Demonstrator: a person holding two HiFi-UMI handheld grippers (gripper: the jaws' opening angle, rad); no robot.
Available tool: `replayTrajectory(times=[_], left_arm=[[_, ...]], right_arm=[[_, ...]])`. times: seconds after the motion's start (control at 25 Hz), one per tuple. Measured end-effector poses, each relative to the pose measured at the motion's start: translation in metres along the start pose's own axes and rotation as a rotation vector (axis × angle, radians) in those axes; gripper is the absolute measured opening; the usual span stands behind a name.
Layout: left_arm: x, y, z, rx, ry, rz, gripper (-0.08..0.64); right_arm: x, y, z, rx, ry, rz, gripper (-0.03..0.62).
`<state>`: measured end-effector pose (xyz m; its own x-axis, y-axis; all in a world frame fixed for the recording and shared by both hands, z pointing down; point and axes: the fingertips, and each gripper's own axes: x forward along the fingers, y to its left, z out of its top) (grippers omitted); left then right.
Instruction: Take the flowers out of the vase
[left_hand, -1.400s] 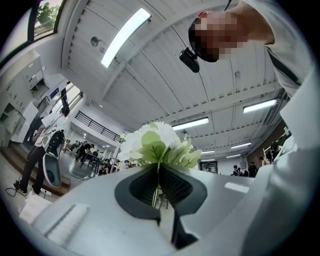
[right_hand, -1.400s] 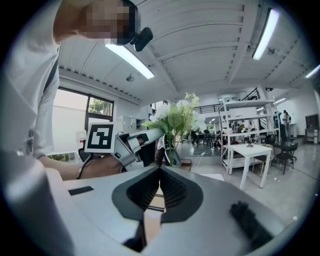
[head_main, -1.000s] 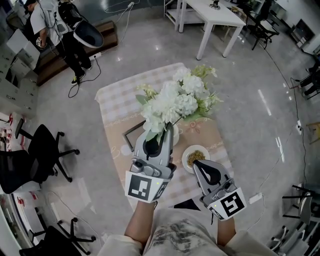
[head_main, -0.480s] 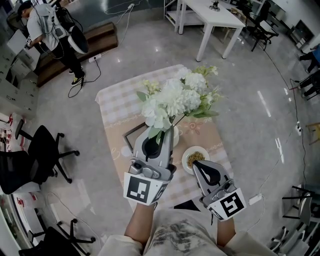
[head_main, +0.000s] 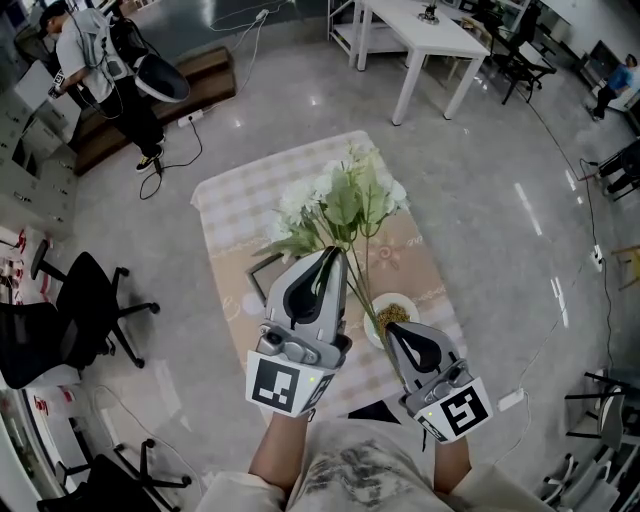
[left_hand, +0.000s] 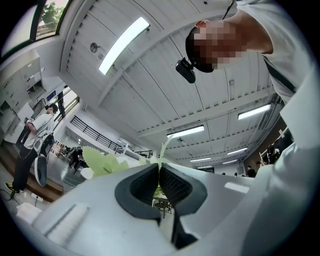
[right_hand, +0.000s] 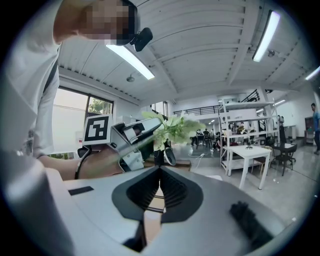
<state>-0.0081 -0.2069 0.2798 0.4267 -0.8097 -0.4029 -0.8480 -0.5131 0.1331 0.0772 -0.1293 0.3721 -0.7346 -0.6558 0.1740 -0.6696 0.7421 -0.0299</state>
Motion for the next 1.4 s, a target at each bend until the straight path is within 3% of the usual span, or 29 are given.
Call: replayTrajectory(times=[0.52, 0.72, 0.88, 1.04, 1.4], left_arm=[[-0.018, -0.008, 0.015, -0.004, 0.010, -0.037, 0.014], [-0.026, -0.010, 0.022, 0.028, 0.000, -0.042, 0.014], [-0.042, -0.010, 0.020, 0.019, 0.023, -0.058, 0.014], [-0.060, -0.012, 0.007, 0.001, 0.101, -0.069, 0.014], [-0.083, -0.014, 0.006, 0.023, 0.148, -0.103, 0.014]], right_arm=[[-0.002, -0.001, 0.010, -0.012, -0.023, -0.002, 0.017], [-0.005, -0.002, 0.018, -0.030, -0.038, -0.001, 0.017], [-0.004, 0.004, 0.021, -0.032, -0.052, -0.001, 0.017], [-0.002, 0.011, 0.027, -0.042, -0.070, 0.004, 0.017], [0.003, 0.025, 0.037, -0.057, -0.101, 0.026, 0.017]])
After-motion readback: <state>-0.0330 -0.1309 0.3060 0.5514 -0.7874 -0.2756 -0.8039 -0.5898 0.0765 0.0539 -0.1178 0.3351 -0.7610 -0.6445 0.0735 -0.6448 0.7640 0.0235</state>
